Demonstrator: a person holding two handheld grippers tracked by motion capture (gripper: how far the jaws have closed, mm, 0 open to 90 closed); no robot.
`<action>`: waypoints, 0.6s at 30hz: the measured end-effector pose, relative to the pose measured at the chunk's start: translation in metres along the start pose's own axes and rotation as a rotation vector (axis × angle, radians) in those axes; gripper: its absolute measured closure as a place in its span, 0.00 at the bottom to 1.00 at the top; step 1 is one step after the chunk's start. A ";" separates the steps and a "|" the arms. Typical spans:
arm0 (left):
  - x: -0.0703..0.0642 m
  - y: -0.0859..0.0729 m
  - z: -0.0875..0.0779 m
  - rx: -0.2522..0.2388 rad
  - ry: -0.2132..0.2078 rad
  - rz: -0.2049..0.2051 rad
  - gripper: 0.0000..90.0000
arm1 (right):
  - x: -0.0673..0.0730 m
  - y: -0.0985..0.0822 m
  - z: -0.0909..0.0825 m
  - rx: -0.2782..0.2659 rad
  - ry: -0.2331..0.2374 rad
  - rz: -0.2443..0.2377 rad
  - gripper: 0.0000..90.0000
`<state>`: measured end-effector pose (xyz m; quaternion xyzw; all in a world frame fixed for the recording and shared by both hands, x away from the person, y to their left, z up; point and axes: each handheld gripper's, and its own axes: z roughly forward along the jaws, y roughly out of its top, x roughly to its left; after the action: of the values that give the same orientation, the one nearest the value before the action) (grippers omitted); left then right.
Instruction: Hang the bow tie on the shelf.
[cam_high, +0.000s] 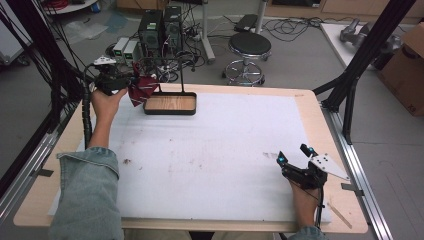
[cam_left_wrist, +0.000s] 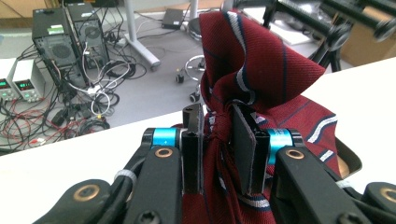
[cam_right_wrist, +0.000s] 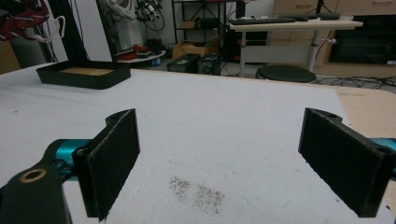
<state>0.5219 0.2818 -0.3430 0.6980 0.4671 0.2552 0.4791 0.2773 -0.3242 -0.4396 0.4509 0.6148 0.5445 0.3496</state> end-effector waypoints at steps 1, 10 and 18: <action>0.000 -0.001 0.001 0.001 -0.005 0.002 0.82 | 0.000 0.000 0.000 0.000 0.001 0.002 0.13; -0.007 -0.007 0.016 0.028 -0.009 0.016 0.82 | 0.000 0.000 0.000 0.000 0.002 0.000 0.13; -0.010 -0.007 0.018 0.020 -0.012 0.030 0.81 | -0.001 0.000 0.000 0.001 0.004 0.003 0.13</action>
<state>0.5294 0.2659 -0.3556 0.7111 0.4564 0.2535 0.4708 0.2772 -0.3248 -0.4396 0.4509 0.6149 0.5459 0.3473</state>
